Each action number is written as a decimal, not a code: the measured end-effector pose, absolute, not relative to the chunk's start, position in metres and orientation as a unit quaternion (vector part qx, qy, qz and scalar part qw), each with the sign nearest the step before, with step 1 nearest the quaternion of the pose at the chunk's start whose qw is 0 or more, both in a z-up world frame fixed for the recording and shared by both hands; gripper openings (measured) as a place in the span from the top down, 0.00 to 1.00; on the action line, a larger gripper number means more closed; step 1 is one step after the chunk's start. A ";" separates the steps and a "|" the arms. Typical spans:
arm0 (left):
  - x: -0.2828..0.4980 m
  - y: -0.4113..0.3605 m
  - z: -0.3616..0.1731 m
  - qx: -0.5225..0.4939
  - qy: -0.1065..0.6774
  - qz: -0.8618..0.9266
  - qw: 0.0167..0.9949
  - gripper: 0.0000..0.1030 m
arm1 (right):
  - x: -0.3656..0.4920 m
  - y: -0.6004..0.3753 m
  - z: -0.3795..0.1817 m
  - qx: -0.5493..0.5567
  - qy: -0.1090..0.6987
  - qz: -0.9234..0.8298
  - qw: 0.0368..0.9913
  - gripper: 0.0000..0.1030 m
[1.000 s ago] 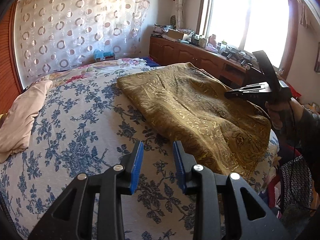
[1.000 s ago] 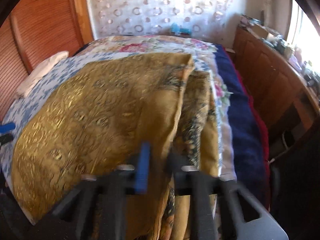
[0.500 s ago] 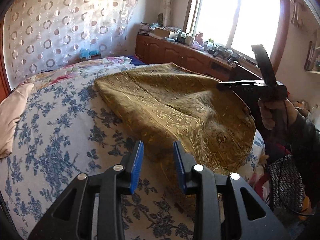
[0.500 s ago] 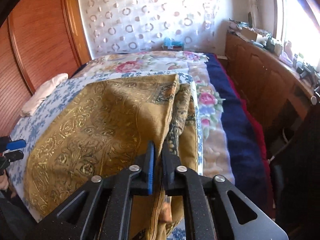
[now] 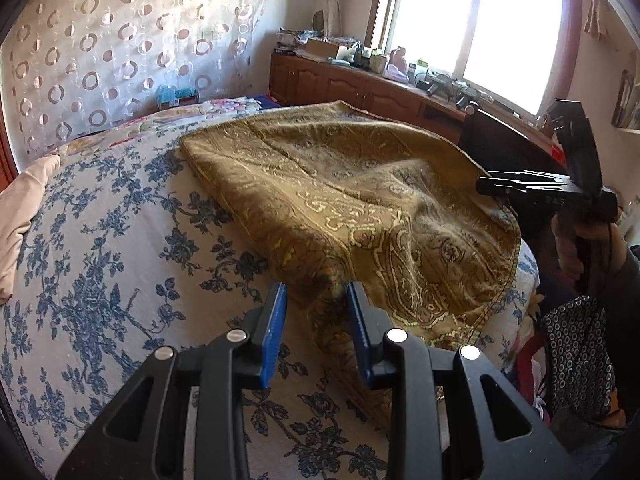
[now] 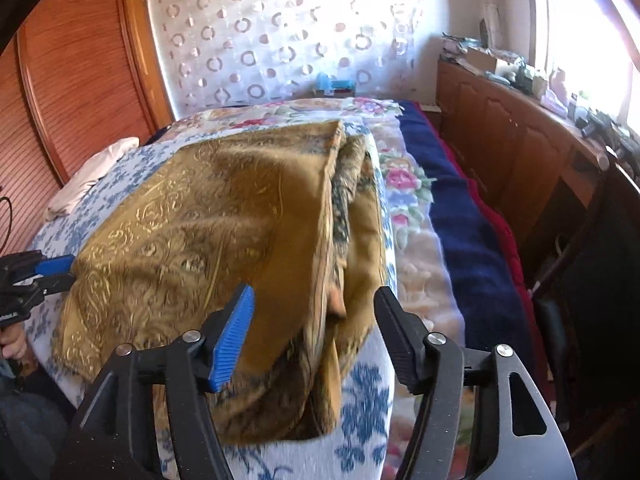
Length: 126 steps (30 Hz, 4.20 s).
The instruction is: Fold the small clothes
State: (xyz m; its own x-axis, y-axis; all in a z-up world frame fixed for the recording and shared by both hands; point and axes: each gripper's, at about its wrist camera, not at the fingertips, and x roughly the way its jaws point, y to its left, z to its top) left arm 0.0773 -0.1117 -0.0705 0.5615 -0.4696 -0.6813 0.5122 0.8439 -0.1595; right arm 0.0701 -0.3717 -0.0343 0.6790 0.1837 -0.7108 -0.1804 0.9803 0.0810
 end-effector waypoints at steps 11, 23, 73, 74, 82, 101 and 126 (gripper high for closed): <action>0.078 -0.115 -0.087 0.023 0.410 -0.287 0.865 0.71 | 0.053 -0.380 -0.052 -0.004 0.402 0.051 0.914 0.36; 0.058 -0.108 -0.088 -0.001 0.423 -0.334 0.842 0.71 | 0.038 -0.373 -0.064 0.001 0.418 0.072 0.906 0.38; 0.247 -0.054 -0.020 -0.043 0.337 -0.239 0.910 0.77 | 0.286 -0.347 0.008 -0.002 0.351 0.076 0.933 0.48; 0.248 -0.058 -0.023 -0.036 0.343 -0.240 0.907 0.77 | 0.285 -0.351 0.011 -0.001 0.346 0.075 0.935 0.46; 0.277 -0.084 -0.038 -0.020 0.374 -0.249 0.893 0.77 | 0.270 -0.363 0.002 -0.019 0.354 0.086 0.931 0.38; 0.294 -0.098 -0.082 0.033 0.422 -0.206 0.882 0.65 | 0.301 -0.358 -0.061 -0.010 0.434 0.128 0.892 0.37; 0.293 -0.082 -0.055 -0.069 0.387 -0.279 0.876 0.96 | 0.292 -0.360 -0.060 0.029 0.419 0.169 0.891 0.86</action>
State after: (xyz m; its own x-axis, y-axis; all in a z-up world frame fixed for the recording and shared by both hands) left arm 0.2932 -0.0822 -0.0550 0.5457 -0.5422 -0.6389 0.4350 0.8350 -0.3370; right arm 0.2918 -0.3600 -0.0596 0.5908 0.3263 -0.7379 -0.2770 0.9410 0.1943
